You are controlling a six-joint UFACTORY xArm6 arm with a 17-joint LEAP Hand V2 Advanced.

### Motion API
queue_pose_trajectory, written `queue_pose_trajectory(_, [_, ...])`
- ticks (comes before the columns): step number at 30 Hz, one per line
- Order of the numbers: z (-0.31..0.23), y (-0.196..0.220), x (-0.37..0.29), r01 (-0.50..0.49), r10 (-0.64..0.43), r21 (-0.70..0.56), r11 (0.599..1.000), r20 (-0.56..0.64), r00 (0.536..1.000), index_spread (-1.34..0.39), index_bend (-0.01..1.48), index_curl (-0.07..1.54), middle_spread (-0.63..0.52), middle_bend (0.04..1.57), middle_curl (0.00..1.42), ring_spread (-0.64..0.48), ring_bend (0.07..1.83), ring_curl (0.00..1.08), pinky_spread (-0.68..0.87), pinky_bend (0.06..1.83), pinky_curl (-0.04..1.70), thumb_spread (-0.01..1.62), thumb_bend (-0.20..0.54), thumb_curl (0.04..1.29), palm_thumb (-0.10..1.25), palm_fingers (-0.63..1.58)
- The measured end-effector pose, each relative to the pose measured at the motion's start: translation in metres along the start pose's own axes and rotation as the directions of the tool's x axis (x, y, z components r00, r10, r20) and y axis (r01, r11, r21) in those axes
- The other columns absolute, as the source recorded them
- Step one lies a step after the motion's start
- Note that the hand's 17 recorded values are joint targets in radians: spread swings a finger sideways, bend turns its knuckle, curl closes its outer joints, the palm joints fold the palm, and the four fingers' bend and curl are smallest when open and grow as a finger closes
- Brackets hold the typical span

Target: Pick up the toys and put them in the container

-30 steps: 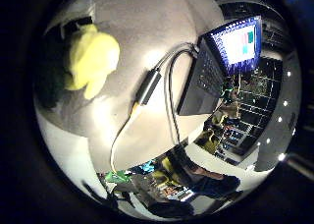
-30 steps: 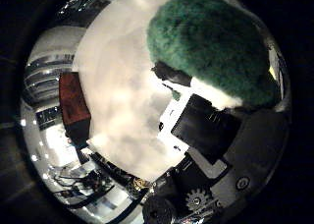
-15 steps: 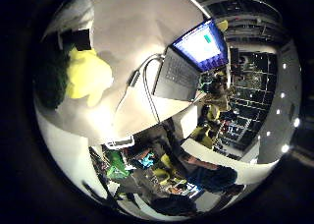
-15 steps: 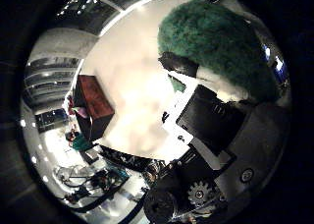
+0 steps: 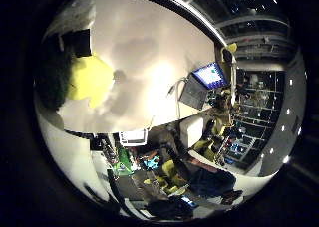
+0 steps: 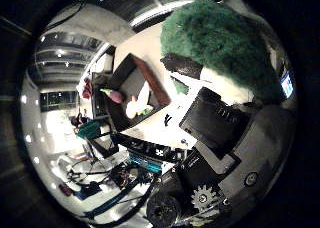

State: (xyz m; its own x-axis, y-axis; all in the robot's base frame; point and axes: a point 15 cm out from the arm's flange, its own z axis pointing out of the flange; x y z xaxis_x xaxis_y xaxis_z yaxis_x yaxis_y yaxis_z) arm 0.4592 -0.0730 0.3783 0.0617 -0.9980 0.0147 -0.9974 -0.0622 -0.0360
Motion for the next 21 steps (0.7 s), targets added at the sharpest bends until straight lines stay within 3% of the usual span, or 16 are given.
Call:
queue_pose_trajectory(7, [0.001,-0.016,-0.138,0.117,-0.121,0.041,0.992,0.100,0.988,-0.18,1.18,0.61,-0.10,1.29,0.56,-0.16,1.42,0.54,-0.23,1.17,0.82,1.02,-0.022,0.45,0.83,1.25])
queue_pose_trajectory(16, [0.020,-0.056,-0.244,0.211,-0.250,0.243,0.947,0.146,0.957,-0.20,1.12,0.59,-0.10,1.26,0.54,-0.16,1.40,0.52,-0.27,1.11,0.81,1.02,-0.023,0.45,0.84,1.21])
queue_pose_trajectory(19, [0.039,-0.058,-0.271,0.224,-0.279,0.278,0.934,0.174,0.945,-0.26,0.90,0.54,-0.12,1.15,0.50,-0.18,1.34,0.49,-0.37,1.07,0.74,1.00,-0.027,0.45,0.82,1.07])
queue_pose_trajectory(20, [0.051,-0.052,-0.275,0.237,-0.287,0.257,0.937,0.177,0.941,-0.32,0.72,0.53,-0.15,1.01,0.48,-0.21,1.33,0.50,-0.41,1.15,0.77,1.01,-0.029,0.45,0.81,0.68])
queue_pose_trajectory(21, [0.059,-0.050,-0.279,0.254,-0.300,0.243,0.936,0.176,0.938,-0.35,0.68,0.51,-0.16,0.93,0.45,-0.21,1.25,0.47,-0.38,1.10,0.75,1.02,-0.029,0.44,0.80,0.42])
